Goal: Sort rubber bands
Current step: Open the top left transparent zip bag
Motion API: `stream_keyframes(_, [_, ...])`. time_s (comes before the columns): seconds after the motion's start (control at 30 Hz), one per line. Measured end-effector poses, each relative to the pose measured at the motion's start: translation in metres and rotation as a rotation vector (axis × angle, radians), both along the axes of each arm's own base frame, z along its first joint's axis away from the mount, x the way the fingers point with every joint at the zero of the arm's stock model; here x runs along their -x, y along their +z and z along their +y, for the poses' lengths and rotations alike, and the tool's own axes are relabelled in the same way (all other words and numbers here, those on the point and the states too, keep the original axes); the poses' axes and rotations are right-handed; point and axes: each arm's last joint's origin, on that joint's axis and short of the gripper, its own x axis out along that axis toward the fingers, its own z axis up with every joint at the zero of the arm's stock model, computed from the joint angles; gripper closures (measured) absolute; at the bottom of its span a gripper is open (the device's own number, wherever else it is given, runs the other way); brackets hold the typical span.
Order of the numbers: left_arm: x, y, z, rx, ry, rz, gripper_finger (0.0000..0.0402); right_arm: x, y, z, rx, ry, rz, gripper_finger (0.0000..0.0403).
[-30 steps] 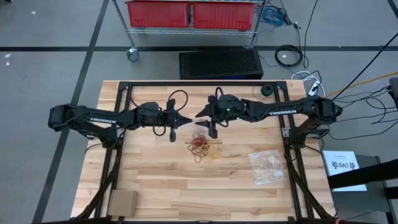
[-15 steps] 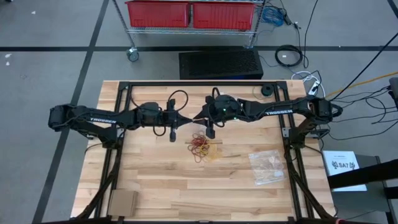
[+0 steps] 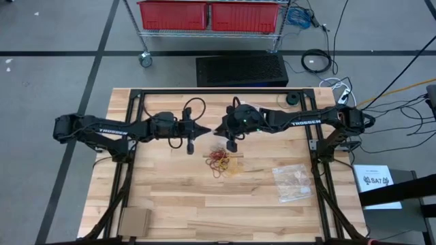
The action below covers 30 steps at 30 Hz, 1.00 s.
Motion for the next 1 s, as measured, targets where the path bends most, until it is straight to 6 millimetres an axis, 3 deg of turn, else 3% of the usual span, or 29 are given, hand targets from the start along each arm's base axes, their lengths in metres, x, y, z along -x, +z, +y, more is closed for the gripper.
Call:
stream_keyframes(0.33, [0.008, 0.014, 0.0, -0.016, 0.032, -0.069, 0.0401, 0.009, -0.015, 0.001, -0.004, -0.035, 0.174, 0.0386])
stream_keyframes(0.53, [0.008, 0.014, 0.0, 0.009, 0.038, -0.071, 0.0393, 0.009, -0.015, 0.001, -0.004, -0.037, 0.173, 0.0385])
stream_keyframes(0.87, [-0.01, -0.015, 0.002, 0.175, 0.016, 0.037, 0.0274, 0.009, -0.005, 0.002, 0.008, -0.026, 0.131, 0.0385])
stream_keyframes(1.0, [-0.021, -0.015, 0.004, 0.194, 0.019, 0.048, 0.0234, 0.005, 0.003, 0.008, 0.029, 0.003, 0.113, 0.0385])
